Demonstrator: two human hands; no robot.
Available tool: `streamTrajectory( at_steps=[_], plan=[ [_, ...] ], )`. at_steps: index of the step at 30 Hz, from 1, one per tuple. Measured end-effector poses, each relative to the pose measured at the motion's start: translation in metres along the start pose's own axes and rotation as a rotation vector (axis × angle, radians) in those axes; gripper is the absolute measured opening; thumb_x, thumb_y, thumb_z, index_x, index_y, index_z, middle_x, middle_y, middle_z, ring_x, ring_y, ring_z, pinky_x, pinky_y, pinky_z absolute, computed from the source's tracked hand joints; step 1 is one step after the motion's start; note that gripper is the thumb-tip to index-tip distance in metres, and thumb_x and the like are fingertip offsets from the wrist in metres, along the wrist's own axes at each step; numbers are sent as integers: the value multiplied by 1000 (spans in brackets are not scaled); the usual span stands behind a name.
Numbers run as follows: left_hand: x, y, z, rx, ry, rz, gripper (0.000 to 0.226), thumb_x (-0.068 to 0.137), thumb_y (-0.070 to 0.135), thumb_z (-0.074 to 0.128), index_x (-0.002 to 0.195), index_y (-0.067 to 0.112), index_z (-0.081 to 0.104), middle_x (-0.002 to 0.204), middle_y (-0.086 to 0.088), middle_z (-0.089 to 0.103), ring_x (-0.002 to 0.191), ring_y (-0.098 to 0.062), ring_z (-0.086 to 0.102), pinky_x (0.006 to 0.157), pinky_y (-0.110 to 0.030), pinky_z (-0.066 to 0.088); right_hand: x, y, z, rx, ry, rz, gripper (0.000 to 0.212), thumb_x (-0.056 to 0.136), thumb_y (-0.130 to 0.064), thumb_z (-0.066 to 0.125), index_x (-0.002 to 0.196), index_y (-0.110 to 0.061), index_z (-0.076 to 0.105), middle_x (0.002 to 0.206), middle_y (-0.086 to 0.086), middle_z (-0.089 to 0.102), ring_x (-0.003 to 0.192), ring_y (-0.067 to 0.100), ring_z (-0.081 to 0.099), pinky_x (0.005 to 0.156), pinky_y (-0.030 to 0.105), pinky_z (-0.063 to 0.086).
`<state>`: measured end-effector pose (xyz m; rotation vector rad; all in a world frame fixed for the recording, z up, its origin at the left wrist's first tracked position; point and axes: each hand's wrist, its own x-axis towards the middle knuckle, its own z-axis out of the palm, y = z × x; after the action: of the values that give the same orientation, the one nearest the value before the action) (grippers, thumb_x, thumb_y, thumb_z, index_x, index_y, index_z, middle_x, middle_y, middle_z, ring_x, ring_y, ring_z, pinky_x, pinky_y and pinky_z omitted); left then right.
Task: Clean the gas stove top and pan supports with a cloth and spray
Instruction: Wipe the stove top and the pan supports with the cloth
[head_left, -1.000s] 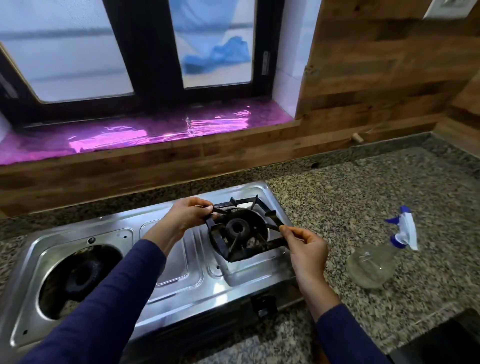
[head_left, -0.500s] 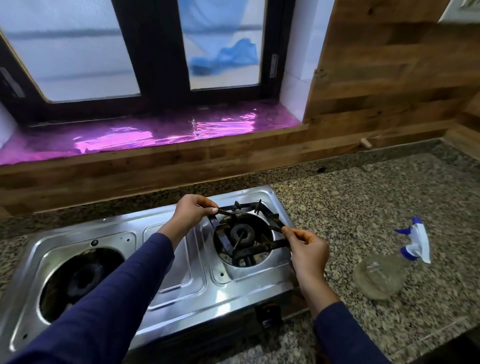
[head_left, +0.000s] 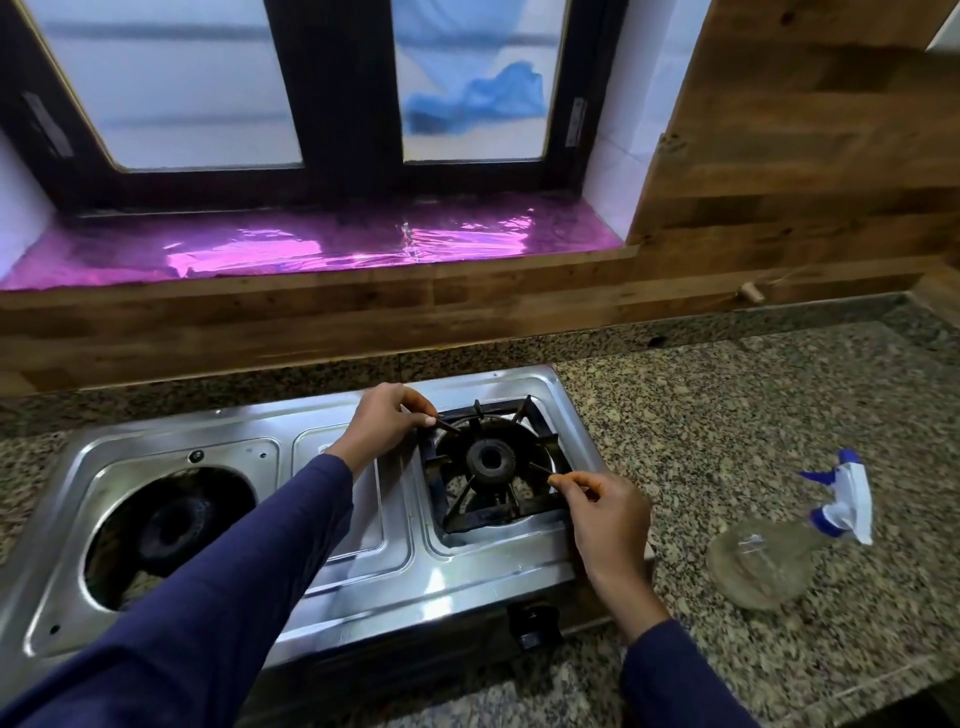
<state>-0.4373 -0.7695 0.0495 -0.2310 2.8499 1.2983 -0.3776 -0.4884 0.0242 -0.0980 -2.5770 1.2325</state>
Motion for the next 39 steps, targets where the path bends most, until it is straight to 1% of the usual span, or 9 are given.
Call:
streamTrajectory(
  at_steps=[7, 12, 17, 20, 24, 27, 30, 34, 39],
  plan=[
    [-1, -3, 3, 28, 10, 15, 5, 77, 13, 79, 79, 16, 78, 80, 3, 72, 82, -12, 63, 66, -18, 39, -7, 4, 1, -99, -3, -72, 5, 77, -20, 82, 76, -17, 79, 71, -8, 69, 80, 17, 54, 72, 36, 49],
    [-4, -3, 5, 62, 46, 19, 5, 76, 15, 80, 80, 18, 78, 80, 6, 71, 85, -12, 62, 73, -27, 43, -5, 2, 0, -159, -22, -58, 9, 78, -26, 81, 76, -18, 78, 70, -12, 63, 83, 14, 47, 72, 26, 34],
    [-11, -4, 10, 118, 118, 2, 5, 78, 25, 79, 83, 27, 78, 88, 8, 72, 87, -14, 62, 72, -28, 43, -2, -2, -3, -198, -96, -47, 14, 82, -28, 78, 79, -15, 78, 75, -5, 67, 91, 19, 50, 75, 29, 41],
    [-22, -1, 13, 217, 170, -2, 16, 81, 30, 74, 97, 29, 76, 101, 7, 72, 97, -20, 61, 79, -33, 44, -5, 1, -13, -88, -63, -20, 13, 88, -26, 71, 94, -16, 76, 90, -6, 67, 97, 19, 54, 75, 29, 45],
    [-53, 3, 18, 272, 186, 63, 29, 83, 29, 72, 112, 29, 70, 112, 3, 70, 109, -24, 58, 84, -37, 44, -34, 29, -45, 68, 128, 122, 21, 96, -25, 57, 115, -17, 65, 108, -2, 62, 99, 17, 57, 66, 14, 41],
    [-81, 0, 22, 266, 182, 133, 30, 85, 26, 70, 115, 27, 69, 114, 2, 69, 108, -23, 57, 85, -37, 45, -68, 76, -62, -52, 149, 300, 28, 95, -29, 58, 120, -17, 58, 117, 6, 58, 100, 21, 56, 62, 24, 42],
    [-109, -6, 31, 258, 172, 180, 27, 86, 23, 68, 113, 28, 70, 118, 5, 68, 111, -21, 58, 88, -35, 44, -109, 123, -64, -260, 19, 485, 40, 86, -28, 71, 119, -13, 53, 117, 16, 57, 96, 29, 53, 74, 38, 48],
    [-136, -6, 40, 317, 86, 181, 27, 87, 24, 66, 114, 28, 71, 143, 2, 53, 121, -23, 54, 95, -39, 45, -148, 146, -53, -345, -101, 450, 64, 80, -34, 76, 132, -20, 43, 122, 16, 57, 104, 37, 58, 84, 51, 52],
    [-153, 5, 33, 340, 72, 251, 28, 87, 21, 64, 114, 24, 71, 135, 0, 60, 124, -23, 54, 97, -39, 46, -142, 125, -52, -399, -49, 436, 58, 81, -33, 74, 129, -15, 46, 119, 16, 55, 104, 36, 55, 84, 52, 52]
  ],
)
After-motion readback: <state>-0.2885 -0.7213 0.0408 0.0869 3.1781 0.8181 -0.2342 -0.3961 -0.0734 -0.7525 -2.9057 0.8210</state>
